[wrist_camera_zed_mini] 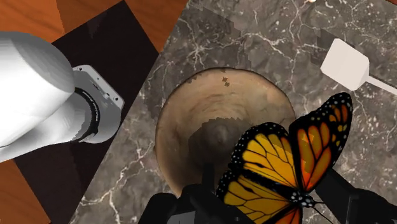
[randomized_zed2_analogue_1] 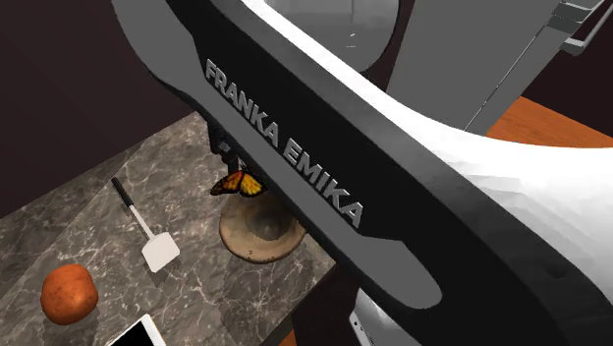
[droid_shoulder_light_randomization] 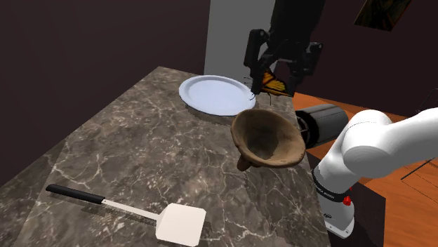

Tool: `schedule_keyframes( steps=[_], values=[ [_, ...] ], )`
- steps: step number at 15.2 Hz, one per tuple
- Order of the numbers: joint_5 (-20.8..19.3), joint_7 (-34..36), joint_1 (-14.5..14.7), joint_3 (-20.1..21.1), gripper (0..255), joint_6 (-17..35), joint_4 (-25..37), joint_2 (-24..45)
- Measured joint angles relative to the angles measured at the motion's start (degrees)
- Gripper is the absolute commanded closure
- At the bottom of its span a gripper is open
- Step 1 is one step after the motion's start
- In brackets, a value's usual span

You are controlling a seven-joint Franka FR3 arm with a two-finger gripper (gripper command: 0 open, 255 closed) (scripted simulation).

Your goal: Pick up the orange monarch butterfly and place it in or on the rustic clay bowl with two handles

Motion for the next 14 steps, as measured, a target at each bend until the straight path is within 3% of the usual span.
schedule_keyframes(
  steps=[4,14],
  values=[
    [0.97,0.01,1.55,-0.93,255,-1.33,-5.35,-6.51],
    [2.81,-1.85,2.19,1.14,255,4.54,-13.88,-8.99]
  ],
)
